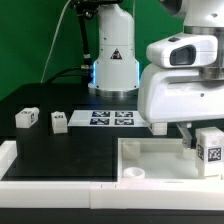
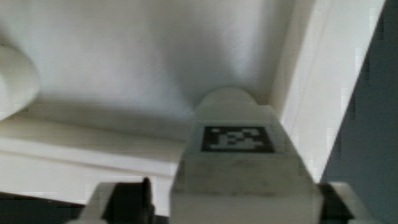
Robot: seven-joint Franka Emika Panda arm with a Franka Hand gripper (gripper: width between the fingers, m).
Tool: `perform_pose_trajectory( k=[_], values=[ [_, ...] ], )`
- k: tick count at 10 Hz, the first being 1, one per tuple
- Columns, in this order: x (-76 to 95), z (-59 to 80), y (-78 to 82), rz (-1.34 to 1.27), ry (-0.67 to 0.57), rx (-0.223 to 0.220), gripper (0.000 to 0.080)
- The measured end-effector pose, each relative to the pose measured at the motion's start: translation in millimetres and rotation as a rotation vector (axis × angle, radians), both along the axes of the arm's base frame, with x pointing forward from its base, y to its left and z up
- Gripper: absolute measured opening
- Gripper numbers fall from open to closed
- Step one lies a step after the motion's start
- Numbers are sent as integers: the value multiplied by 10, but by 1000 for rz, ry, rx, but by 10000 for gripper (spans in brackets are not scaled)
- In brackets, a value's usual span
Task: Assemble one leg
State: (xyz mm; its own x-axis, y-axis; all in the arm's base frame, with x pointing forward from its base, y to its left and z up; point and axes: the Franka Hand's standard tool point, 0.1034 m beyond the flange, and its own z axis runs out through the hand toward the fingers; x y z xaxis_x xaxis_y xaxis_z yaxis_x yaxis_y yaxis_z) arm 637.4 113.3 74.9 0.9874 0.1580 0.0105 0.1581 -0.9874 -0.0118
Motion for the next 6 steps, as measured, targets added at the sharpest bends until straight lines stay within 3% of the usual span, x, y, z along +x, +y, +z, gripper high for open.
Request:
perform_pose_trajectory(
  k=[1, 6],
  values=[
    [-2, -5, 1, -46, 2, 1, 293],
    [-39, -48, 101, -788, 27, 9, 293]
  ],
)
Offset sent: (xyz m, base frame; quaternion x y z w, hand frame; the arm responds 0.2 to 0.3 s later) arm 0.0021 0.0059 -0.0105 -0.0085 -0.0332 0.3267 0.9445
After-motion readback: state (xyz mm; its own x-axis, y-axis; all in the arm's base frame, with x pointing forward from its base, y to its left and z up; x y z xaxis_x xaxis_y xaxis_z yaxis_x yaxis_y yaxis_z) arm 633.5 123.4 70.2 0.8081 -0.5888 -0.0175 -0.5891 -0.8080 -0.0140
